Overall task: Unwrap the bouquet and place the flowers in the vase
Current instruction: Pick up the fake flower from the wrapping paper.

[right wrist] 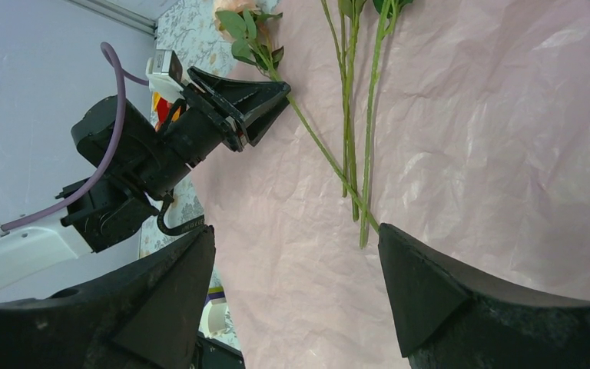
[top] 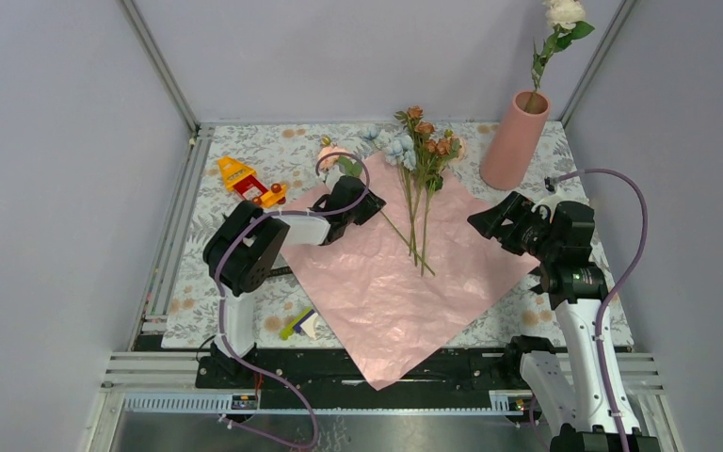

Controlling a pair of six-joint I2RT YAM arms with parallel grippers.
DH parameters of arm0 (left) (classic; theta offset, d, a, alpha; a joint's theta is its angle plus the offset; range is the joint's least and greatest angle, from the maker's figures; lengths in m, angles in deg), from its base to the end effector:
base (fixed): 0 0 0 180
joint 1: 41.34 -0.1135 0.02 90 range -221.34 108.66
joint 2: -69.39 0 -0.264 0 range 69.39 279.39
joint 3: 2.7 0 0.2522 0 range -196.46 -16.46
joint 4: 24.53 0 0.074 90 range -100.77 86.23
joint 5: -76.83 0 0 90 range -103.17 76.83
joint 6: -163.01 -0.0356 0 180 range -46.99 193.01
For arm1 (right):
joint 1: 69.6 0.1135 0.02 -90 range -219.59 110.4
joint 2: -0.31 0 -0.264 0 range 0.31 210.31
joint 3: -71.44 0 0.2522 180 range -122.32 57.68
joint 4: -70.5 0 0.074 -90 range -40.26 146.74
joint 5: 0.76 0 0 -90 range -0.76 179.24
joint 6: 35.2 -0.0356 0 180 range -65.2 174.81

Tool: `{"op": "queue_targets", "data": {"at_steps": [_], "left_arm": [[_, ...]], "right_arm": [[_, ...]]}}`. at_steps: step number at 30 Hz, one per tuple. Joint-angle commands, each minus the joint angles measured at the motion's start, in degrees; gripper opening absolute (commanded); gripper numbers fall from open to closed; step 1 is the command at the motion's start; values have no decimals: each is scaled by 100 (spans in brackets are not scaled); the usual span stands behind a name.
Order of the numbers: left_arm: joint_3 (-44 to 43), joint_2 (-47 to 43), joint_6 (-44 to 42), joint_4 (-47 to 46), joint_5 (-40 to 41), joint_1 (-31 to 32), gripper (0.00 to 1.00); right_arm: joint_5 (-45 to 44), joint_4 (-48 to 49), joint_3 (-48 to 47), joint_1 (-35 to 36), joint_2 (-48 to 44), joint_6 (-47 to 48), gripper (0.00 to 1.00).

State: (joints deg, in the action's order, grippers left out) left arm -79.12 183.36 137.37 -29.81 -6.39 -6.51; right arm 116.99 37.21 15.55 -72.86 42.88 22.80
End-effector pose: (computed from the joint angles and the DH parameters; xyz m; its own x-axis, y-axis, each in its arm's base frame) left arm 0.3469 -0.2362 0.1426 -0.6271 -0.6543 -0.4227 -0.1851 0.6523 -0.7350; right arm 0.1708 0.0069 0.3142 -0.4940 0.4979 -0.7128 -0.1472 0.7601 0.6329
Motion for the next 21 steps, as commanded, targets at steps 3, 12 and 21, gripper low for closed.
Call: {"op": "queue_targets", "data": {"at_steps": [3, 12, 21], "left_arm": [[-246, 129, 42, -125, 157, -7, 34], [-314, 244, -11, -108, 85, -88, 17], [-221, 66, -114, -245, 19, -160, 0]], "right_arm": [[139, -55, -182, -7, -73, 100, 84], [149, -128, -165, -7, -125, 136, 84], [158, -197, -190, -7, -156, 158, 84]]}}
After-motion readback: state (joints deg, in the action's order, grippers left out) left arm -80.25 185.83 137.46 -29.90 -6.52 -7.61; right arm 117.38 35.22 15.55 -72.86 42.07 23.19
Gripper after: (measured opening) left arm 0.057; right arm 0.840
